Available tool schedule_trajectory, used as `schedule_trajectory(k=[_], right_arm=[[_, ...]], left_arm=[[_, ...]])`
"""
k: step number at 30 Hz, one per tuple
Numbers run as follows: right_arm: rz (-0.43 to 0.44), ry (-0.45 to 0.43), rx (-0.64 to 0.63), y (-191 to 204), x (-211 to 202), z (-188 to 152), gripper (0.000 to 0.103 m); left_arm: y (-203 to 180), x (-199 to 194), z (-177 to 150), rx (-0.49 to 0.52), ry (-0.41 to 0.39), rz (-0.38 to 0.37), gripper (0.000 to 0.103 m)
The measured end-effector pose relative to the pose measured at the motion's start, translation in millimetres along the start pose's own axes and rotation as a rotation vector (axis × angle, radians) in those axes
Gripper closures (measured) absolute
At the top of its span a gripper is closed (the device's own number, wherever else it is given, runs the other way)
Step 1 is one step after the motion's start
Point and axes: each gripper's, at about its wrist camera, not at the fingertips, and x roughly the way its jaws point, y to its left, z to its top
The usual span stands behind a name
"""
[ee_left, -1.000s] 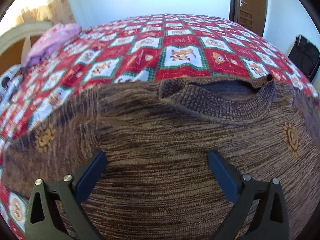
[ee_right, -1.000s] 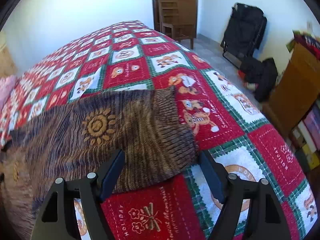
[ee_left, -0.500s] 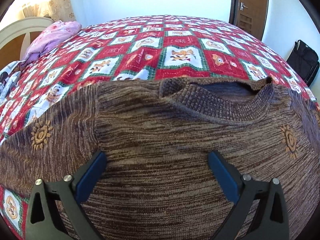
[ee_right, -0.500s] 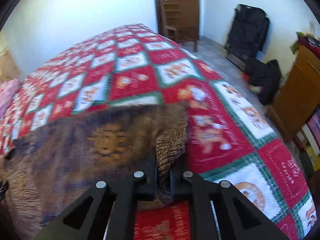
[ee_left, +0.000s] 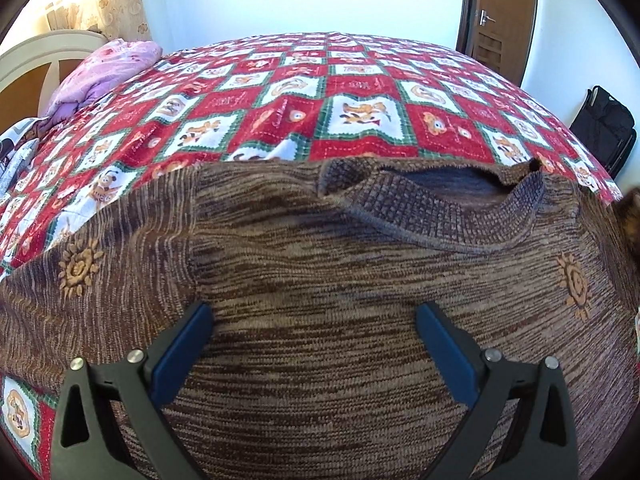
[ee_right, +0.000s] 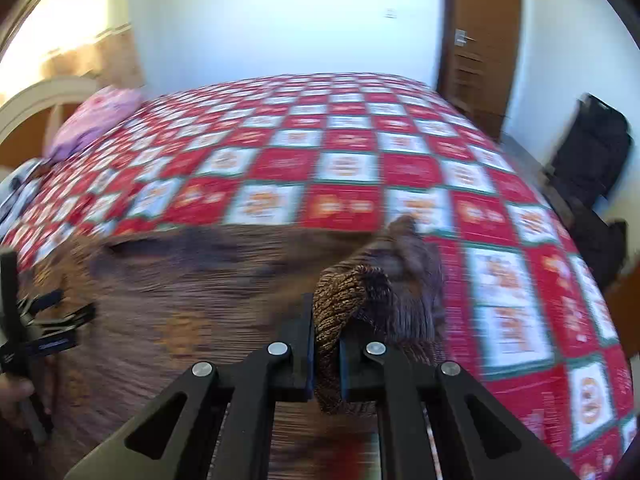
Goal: Fold small clothes
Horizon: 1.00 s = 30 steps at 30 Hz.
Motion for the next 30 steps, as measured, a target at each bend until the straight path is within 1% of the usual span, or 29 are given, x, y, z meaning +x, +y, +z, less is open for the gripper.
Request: schedule_trajectory(k=[4,7,8,9,10,11,13,14,16,17,19,21,23,25,27,28,30], right_arm=[[0.072,0.016,-0.077,62.1,16.5,-11.4,0.095],[0.141,0.064,-0.103,87.1,33.4,-21.7,0.094],[0.164,0.082,-0.096,89.4,38.1,-26.0,0.088],[0.184,0.104,-0.080,88.2,42.3,-31.0,0.079],[0.208,0.123,-0.067,84.6,43.8,-34.8,0.042],[0.237,0.140,-0.050,78.3,41.6,-39.6,0.017],[0.246,0.121,-0.025,62.0,26.3,-46.7,0.017],[0.232,0.116,-0.027,54.8,19.5,-49.2,0.017],[0.180,0.078,-0.018,29.6,-0.7,-56.9,0.017],[0.169,0.068,-0.008,20.1,-6.3,-58.3,0.017],[0.136,0.048,0.024,-5.2,-19.9,-63.4,0.017],[0.086,0.015,0.033,-23.8,-30.1,-69.5,0.017],[0.044,-0.024,0.036,-37.2,-37.3,-78.6,0.017],[0.033,-0.044,0.043,-45.9,-38.2,-83.4,0.017],[0.042,-0.058,0.049,-51.0,-38.4,-89.9,0.017],[0.048,-0.064,0.049,-51.9,-38.3,-93.1,0.017],[0.055,-0.080,0.040,-50.5,-36.7,-99.0,0.017]], left_arm=[[0.7,-0.6,-0.5,-0.004,-0.002,-0.009,0.000],[1.2,-1.4,-0.6,-0.007,-0.003,-0.019,0.000],[1.4,-1.9,-0.3,-0.007,-0.005,-0.025,0.000],[1.9,-2.8,0.3,-0.006,-0.006,-0.032,0.000],[2.2,-4.1,0.6,-0.003,-0.007,-0.037,0.000],[2.0,-7.0,1.3,0.003,-0.013,-0.040,0.000],[-0.5,-17.6,1.2,0.015,-0.041,-0.036,0.001],[-2.6,-22.9,0.8,0.019,-0.048,-0.048,0.001],[-13.0,-36.3,1.0,0.033,-0.056,-0.106,0.001],[-21.8,-43.3,1.6,0.046,-0.058,-0.132,0.001],[-47.6,-56.5,2.5,0.095,-0.060,-0.191,0.001],[-74.7,-63.0,2.7,0.149,-0.061,-0.229,0.001],[-102.5,-64.6,1.0,0.205,-0.069,-0.240,0.002],[-127.0,-59.7,-0.9,0.266,-0.063,-0.231,0.003],[-148.4,-49.4,-2.2,0.315,-0.045,-0.206,0.009],[-158.0,-42.2,-1.2,0.337,-0.029,-0.195,0.015],[-171.7,-26.3,1.4,0.370,-0.009,-0.132,0.035]])
